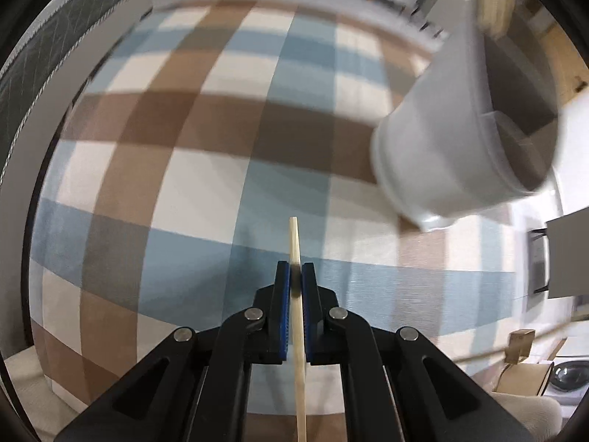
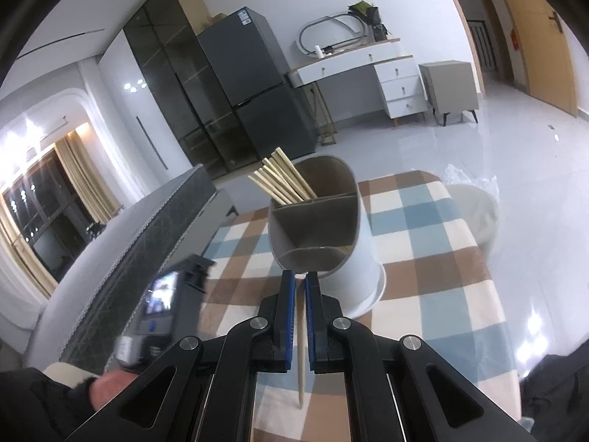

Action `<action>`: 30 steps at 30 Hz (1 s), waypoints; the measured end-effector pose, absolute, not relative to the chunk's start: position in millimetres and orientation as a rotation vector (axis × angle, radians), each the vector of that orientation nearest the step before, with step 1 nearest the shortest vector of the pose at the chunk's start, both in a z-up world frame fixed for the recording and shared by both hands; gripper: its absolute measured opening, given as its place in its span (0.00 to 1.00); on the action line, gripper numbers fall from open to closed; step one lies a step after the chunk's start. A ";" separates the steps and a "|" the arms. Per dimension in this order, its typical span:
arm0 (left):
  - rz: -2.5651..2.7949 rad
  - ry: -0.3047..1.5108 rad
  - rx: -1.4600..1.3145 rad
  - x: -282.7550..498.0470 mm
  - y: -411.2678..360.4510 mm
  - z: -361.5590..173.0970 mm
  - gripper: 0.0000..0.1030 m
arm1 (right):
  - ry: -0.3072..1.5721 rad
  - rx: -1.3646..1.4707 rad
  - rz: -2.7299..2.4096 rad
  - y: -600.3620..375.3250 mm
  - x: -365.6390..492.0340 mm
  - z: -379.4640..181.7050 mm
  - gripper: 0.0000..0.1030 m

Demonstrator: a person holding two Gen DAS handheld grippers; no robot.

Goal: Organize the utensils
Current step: 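Lift the chopstick with the right tool while the left tool grasps the last chopstick, then raise both held chopsticks over the holder and lower them in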

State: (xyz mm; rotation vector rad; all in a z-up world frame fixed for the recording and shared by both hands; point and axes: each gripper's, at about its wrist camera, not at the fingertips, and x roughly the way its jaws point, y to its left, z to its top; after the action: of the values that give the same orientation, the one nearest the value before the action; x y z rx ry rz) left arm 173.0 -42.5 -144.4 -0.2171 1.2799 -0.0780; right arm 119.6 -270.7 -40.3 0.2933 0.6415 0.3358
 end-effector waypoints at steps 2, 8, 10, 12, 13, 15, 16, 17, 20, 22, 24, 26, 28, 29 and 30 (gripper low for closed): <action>-0.101 1.206 -0.229 160.6 -36.8 -128.1 0.01 | 0.638 0.291 0.336 -269.7 117.2 -38.9 0.05; -0.163 0.969 -0.219 128.6 -42.0 -74.8 0.01 | 0.606 0.256 0.331 -263.8 105.5 -32.8 0.05; -0.175 0.928 -0.200 123.0 -43.5 -65.0 0.01 | 0.595 0.248 0.325 -262.9 100.5 -31.5 0.05; -0.187 0.897 -0.188 119.0 -47.7 -56.7 0.01 | 0.595 0.247 0.320 -261.8 96.7 -30.8 0.05; -0.193 0.892 -0.183 119.8 -52.1 -53.1 0.01 | 0.592 0.246 0.317 -261.4 94.3 -30.4 0.05; -0.187 0.879 -0.171 119.8 -54.3 -50.7 0.01 | 0.585 0.242 0.314 -260.8 89.9 -28.7 0.05; -0.195 0.877 -0.173 120.4 -54.9 -52.3 0.01 | 0.580 0.239 0.311 -260.6 87.1 -27.5 0.05; -0.200 0.876 -0.171 118.3 -55.6 -50.9 0.01 | 0.576 0.237 0.311 -260.2 84.8 -26.2 0.05; -0.209 0.868 -0.150 112.7 -59.4 -43.8 0.01 | 0.566 0.228 0.305 -258.9 78.5 -23.5 0.05; -0.215 0.868 -0.142 107.1 -61.7 -38.4 0.01 | 0.565 0.226 0.300 -259.7 75.1 -22.6 0.05; -0.222 0.877 -0.134 108.0 -64.0 -37.1 0.01 | 0.561 0.228 0.294 -261.3 70.8 -21.2 0.05; -0.243 0.895 -0.131 109.4 -67.7 -36.1 0.01 | 0.555 0.232 0.289 -263.4 67.6 -19.6 0.05; -0.252 0.891 -0.109 107.5 -72.0 -32.7 0.01 | 0.549 0.235 0.286 -265.6 65.4 -17.5 0.05; -0.260 0.886 -0.099 106.3 -74.3 -30.5 0.01 | 0.547 0.236 0.284 -267.0 64.7 -16.1 0.05; -0.265 0.885 -0.095 105.3 -75.8 -29.1 0.01 | 0.546 0.236 0.283 -267.9 64.4 -15.3 0.05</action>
State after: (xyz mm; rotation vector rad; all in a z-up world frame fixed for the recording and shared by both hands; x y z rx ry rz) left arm 105.3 -75.8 -29.1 -0.0951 0.8847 -0.2652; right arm 64.4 -267.9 -15.3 0.2358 0.5463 0.2832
